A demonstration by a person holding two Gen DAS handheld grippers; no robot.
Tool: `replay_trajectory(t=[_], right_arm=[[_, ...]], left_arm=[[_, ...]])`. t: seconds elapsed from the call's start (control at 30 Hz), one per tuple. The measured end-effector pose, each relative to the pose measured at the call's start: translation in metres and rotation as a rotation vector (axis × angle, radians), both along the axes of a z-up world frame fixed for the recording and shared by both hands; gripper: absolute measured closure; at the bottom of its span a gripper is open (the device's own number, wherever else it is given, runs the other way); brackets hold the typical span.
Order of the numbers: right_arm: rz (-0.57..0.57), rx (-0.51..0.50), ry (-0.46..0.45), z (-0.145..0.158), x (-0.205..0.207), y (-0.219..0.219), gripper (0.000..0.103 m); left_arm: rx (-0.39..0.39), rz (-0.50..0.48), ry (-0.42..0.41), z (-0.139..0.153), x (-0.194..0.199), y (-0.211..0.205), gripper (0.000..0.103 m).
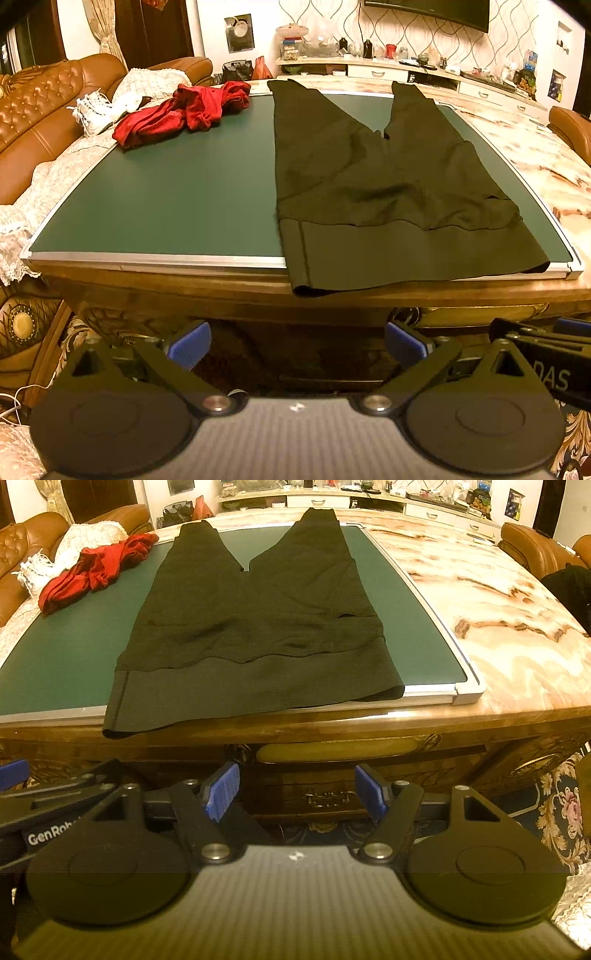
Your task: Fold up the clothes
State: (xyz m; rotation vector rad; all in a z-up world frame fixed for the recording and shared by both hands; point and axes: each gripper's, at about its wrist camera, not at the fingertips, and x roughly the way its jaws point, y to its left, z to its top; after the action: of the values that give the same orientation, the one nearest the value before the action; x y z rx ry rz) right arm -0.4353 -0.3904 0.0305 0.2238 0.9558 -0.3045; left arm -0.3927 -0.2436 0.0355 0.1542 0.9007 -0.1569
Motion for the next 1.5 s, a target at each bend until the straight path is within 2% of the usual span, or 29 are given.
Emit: replay_trajectory(t=[1.07,1.5], right_arm=[[-0.012,-0.01,0.049,-0.014,0.008,-0.004,0.026],[0.016,-0.018,0.056,-0.017,0.011,-0.001,0.026]], left_arm=[[-0.013,-0.009,0.057,-0.008,0.006,0.0,0.0],[-0.021,-0.006,0.078,-0.011,0.009,0.001,0.0]])
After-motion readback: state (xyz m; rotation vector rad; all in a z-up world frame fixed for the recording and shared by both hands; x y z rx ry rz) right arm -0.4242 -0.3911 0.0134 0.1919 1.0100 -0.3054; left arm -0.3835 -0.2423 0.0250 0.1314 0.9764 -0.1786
